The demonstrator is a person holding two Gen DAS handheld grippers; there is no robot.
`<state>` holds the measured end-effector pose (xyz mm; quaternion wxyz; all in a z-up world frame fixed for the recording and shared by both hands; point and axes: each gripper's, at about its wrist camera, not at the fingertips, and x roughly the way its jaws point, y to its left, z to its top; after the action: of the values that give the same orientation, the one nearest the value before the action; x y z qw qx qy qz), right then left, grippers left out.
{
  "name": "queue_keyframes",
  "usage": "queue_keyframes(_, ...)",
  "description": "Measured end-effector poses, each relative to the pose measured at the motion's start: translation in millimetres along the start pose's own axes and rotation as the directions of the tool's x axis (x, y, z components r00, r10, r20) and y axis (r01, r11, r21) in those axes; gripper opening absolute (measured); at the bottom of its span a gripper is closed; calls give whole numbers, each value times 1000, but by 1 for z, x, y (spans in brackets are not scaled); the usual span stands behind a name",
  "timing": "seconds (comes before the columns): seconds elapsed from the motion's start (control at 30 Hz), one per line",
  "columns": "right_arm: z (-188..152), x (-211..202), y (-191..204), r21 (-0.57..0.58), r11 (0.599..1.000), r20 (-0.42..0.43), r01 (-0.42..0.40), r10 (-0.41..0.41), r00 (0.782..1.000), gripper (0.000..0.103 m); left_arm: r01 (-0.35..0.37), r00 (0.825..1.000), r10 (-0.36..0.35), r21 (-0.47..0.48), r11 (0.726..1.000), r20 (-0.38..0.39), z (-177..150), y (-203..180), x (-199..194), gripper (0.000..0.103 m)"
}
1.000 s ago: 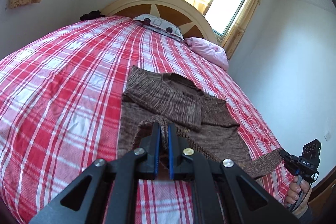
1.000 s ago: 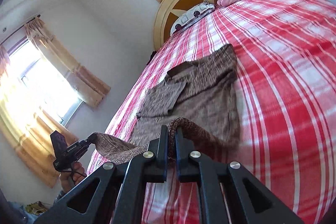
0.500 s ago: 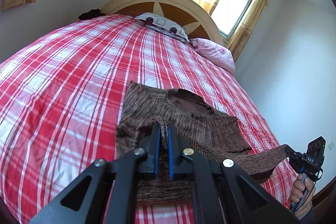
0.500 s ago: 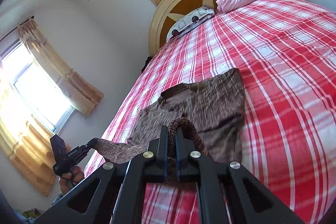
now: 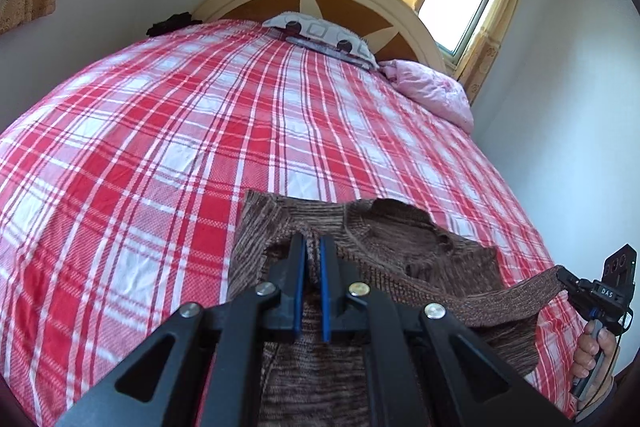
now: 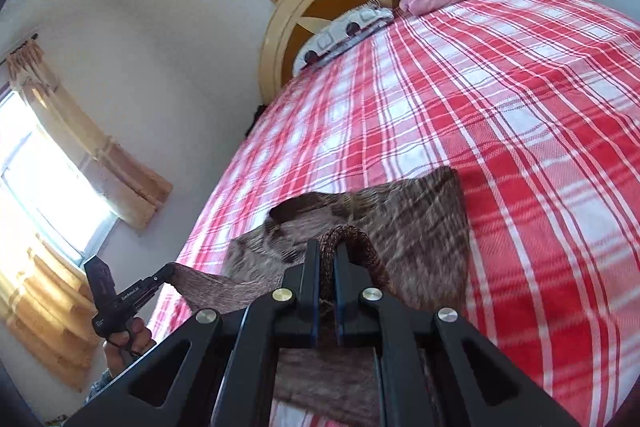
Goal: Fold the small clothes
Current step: 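Lift the held hem with both tools and fold it over toward the collar, then lower the folded hem and open both tools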
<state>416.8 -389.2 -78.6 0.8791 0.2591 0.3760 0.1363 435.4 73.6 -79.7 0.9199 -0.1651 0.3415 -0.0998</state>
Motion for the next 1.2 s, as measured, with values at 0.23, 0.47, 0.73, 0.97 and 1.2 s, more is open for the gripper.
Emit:
queue_keyframes(0.23,25,45,-24,31,999,-28,32,-31,999,5,-19,999,18,-20,1000,-34,15,10,46,7)
queue_keyframes(0.47,41,89,-53,60,995,-77,85,-81,994,5,-76,994,77,14,997,-75,24,9,87,7)
queue_keyframes(0.73,56,122,-80,89,980,-107,180,-170,980,15,-196,979,193,-40,980,-64,37,26,100,16)
queue_keyframes(0.97,54,93,-55,-17,982,-29,187,-188,982,54,-289,957,285,89,953,50,28,15,58,69)
queue_keyframes(1.2,12,122,1,-276,950,-198,144,-203,959,54,-271,952,301,292,917,-63,-8,-21,72,69)
